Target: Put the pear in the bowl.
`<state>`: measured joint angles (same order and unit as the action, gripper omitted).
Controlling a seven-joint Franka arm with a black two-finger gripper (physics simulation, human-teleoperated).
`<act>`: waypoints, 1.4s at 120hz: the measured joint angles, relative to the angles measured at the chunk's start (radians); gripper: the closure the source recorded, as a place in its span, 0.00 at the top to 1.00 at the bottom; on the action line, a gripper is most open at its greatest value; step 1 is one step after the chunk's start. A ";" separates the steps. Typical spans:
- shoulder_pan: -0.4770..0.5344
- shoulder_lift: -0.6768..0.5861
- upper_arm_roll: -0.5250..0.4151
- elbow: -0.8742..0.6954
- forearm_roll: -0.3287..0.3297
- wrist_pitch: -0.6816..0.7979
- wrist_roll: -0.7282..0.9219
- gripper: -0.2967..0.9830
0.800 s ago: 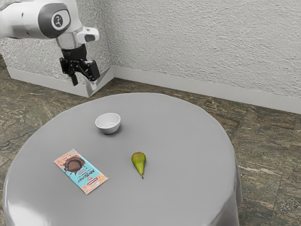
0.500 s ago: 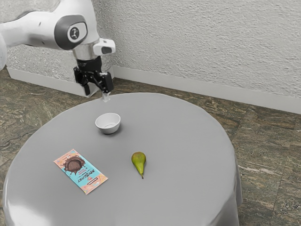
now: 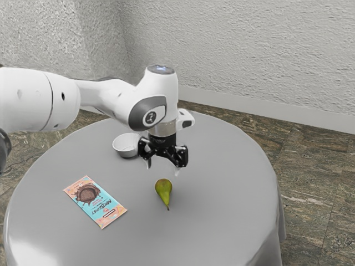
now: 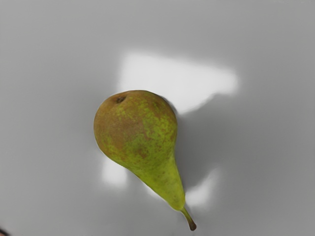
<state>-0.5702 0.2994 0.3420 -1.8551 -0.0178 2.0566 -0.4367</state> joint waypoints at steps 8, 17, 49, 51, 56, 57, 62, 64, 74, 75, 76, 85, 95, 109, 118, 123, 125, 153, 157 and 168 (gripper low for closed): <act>-0.001 0.027 0.000 -0.016 0.000 0.043 -0.071 0.75; -0.002 0.061 0.000 -0.023 0.000 0.080 -0.142 0.75; 0.012 0.116 0.000 -0.062 0.001 0.197 -0.329 0.75; 0.012 0.118 0.000 -0.062 0.001 0.203 -0.339 0.75; 0.014 0.122 0.000 -0.063 0.001 0.218 -0.360 0.75; 0.014 0.123 0.000 -0.064 0.001 0.220 -0.364 0.75; 0.019 0.126 0.000 -0.064 0.001 0.232 -0.384 0.75; 0.022 0.127 0.000 -0.064 0.001 0.236 -0.391 0.75; 0.028 0.129 0.000 -0.064 0.001 0.252 -0.425 0.75; 0.028 0.130 0.000 -0.064 0.001 0.254 -0.429 0.75; 0.028 0.131 0.000 -0.064 0.001 0.255 -0.431 0.75; 0.035 0.140 0.000 -0.065 0.000 0.264 -0.456 0.75; 0.041 0.151 -0.001 -0.067 -0.002 0.271 -0.481 0.75; 0.046 0.168 0.000 -0.067 -0.005 0.292 -0.509 0.75; 0.052 0.175 -0.001 -0.067 -0.008 0.304 -0.521 0.75; 0.054 0.179 -0.001 -0.067 -0.009 0.309 -0.528 0.75; 0.054 0.180 -0.001 -0.067 -0.009 0.310 -0.530 0.75; 0.053 0.185 -0.001 -0.075 -0.020 0.321 -0.558 0.73; 0.053 0.185 -0.002 -0.076 -0.021 0.322 -0.561 0.72; 0.053 0.186 -0.002 -0.076 -0.023 0.323 -0.569 0.67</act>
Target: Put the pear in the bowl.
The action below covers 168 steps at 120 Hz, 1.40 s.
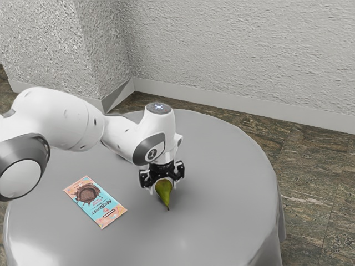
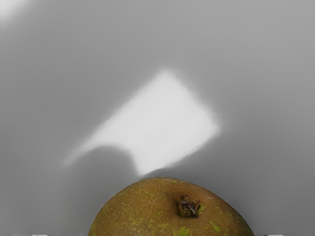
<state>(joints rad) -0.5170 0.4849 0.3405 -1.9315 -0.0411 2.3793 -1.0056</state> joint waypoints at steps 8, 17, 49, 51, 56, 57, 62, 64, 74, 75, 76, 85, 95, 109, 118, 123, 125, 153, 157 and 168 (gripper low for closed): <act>0.000 0.002 -0.001 0.000 -0.001 0.000 -0.005 0.64; 0.000 0.005 -0.001 0.000 -0.001 0.001 -0.010 0.61; 0.000 0.003 -0.002 0.000 -0.002 -0.003 -0.021 0.53; 0.000 0.002 -0.002 0.000 -0.002 -0.003 -0.021 0.53; 0.000 -0.002 -0.001 0.000 -0.002 -0.004 -0.022 0.52; 0.000 -0.003 -0.001 0.000 -0.002 -0.004 -0.022 0.52; 0.000 -0.006 -0.001 0.000 -0.002 -0.005 -0.023 0.51; 0.000 -0.007 -0.001 0.000 -0.001 -0.006 -0.023 0.51; 0.000 -0.011 0.000 0.000 -0.001 -0.007 -0.024 0.50; 0.000 -0.012 0.000 0.000 -0.001 -0.008 -0.025 0.50; 0.000 -0.013 0.000 0.000 -0.001 -0.008 -0.025 0.50; 0.006 -0.035 0.000 0.002 0.000 -0.012 -0.026 0.49; 0.033 -0.055 0.001 0.016 0.004 -0.016 -0.027 0.48; 0.091 -0.058 0.002 0.065 0.011 -0.018 -0.029 0.47; 0.142 -0.049 0.002 0.112 0.015 -0.017 -0.031 0.46; 0.169 -0.043 0.002 0.136 0.016 -0.016 -0.032 0.46; 0.180 -0.039 0.001 0.148 0.016 -0.016 -0.032 0.46; 0.345 0.037 -0.041 0.279 0.019 -0.014 -0.035 0.45; 0.364 0.046 -0.051 0.287 0.019 -0.014 -0.034 0.45; 0.399 0.055 -0.063 0.295 0.019 -0.014 -0.032 0.45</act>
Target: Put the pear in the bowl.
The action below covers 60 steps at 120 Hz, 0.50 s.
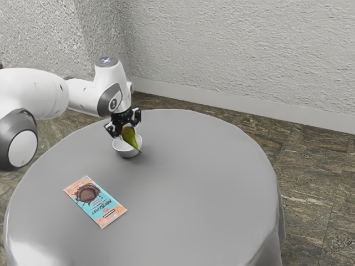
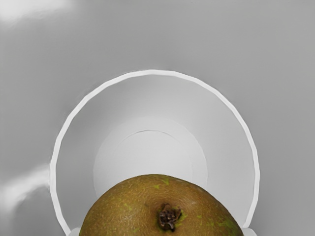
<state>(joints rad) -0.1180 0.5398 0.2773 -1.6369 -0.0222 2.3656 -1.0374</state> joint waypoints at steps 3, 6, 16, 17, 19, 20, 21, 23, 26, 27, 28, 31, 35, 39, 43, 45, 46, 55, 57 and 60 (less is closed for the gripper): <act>0.008 0.001 -0.002 0.002 0.000 0.000 0.001 0.45; 0.015 0.006 -0.006 0.008 0.000 0.000 0.001 0.45; 0.033 0.026 -0.022 0.032 -0.001 0.000 0.004 0.46; 0.034 0.027 -0.023 0.033 -0.001 0.000 0.004 0.47; 0.035 0.029 -0.025 0.035 -0.001 0.000 0.005 0.48; 0.036 0.030 -0.026 0.036 -0.001 0.000 0.005 0.49; 0.036 0.030 -0.026 0.037 -0.002 0.000 0.006 0.50; 0.037 0.031 -0.028 0.037 -0.002 0.000 0.007 0.52; 0.038 0.033 -0.029 0.038 -0.003 0.000 0.008 0.55; 0.038 0.033 -0.029 0.038 -0.003 0.000 0.009 0.55; 0.039 0.034 -0.029 0.039 -0.004 0.000 0.009 0.56; 0.039 0.034 -0.030 0.038 -0.004 0.000 0.011 0.58; 0.039 0.034 -0.030 0.038 -0.005 -0.001 0.012 0.61; 0.040 0.034 -0.030 0.038 -0.006 -0.002 0.014 0.63; 0.041 0.034 -0.030 0.038 -0.006 -0.002 0.016 0.65; 0.041 0.034 -0.030 0.038 -0.006 -0.002 0.017 0.65; 0.040 0.033 -0.030 0.038 -0.006 -0.003 0.017 0.66; 0.035 0.005 -0.032 0.032 -0.006 -0.008 0.021 0.69; 0.034 -0.006 -0.033 0.030 -0.006 -0.013 0.022 0.69; 0.034 -0.026 -0.035 0.027 -0.006 -0.025 0.026 0.70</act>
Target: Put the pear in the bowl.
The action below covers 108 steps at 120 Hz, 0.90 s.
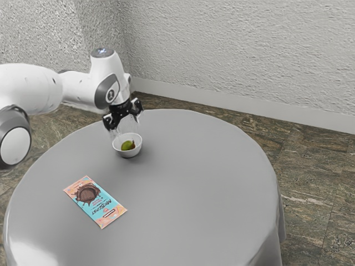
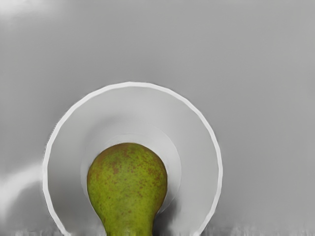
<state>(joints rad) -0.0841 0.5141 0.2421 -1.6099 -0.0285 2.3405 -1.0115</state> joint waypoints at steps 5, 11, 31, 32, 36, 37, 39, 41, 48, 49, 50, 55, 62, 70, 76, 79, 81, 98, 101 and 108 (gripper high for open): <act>0.001 -0.046 -0.006 -0.005 0.000 -0.038 0.008 0.71; 0.004 -0.114 -0.017 -0.018 0.000 -0.106 0.024 0.72; 0.008 -0.335 -0.026 -0.044 -0.007 -0.336 0.155 0.74; 0.008 -0.343 -0.027 -0.044 -0.008 -0.347 0.164 0.74; 0.011 -0.374 -0.027 -0.044 -0.012 -0.389 0.202 0.74; 0.014 -0.380 -0.028 -0.043 -0.017 -0.400 0.213 0.74; 0.021 -0.389 -0.029 -0.042 -0.027 -0.420 0.235 0.74; 0.030 -0.396 -0.029 -0.040 -0.040 -0.439 0.257 0.74; 0.063 -0.411 -0.033 -0.015 -0.075 -0.498 0.334 0.74; 0.068 -0.411 -0.035 -0.006 -0.079 -0.506 0.345 0.74; 0.071 -0.411 -0.037 0.001 -0.082 -0.514 0.356 0.75; 0.083 -0.412 -0.050 0.036 -0.096 -0.553 0.409 0.75; 0.075 -0.412 -0.063 0.091 -0.107 -0.603 0.478 0.75; 0.049 -0.416 -0.066 0.126 -0.114 -0.649 0.550 0.75; 0.041 -0.418 -0.065 0.166 -0.117 -0.686 0.599 0.75; 0.041 -0.419 -0.065 0.185 -0.119 -0.705 0.623 0.75; 0.042 -0.419 -0.065 0.194 -0.119 -0.717 0.638 0.75; 0.054 -0.431 -0.063 0.228 -0.096 -0.801 0.749 0.75; 0.055 -0.432 -0.063 0.229 -0.092 -0.811 0.766 0.75; 0.054 -0.432 -0.062 0.231 -0.085 -0.830 0.803 0.75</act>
<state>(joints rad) -0.0298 0.0818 0.1797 -1.3788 -0.1138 1.5101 -0.2090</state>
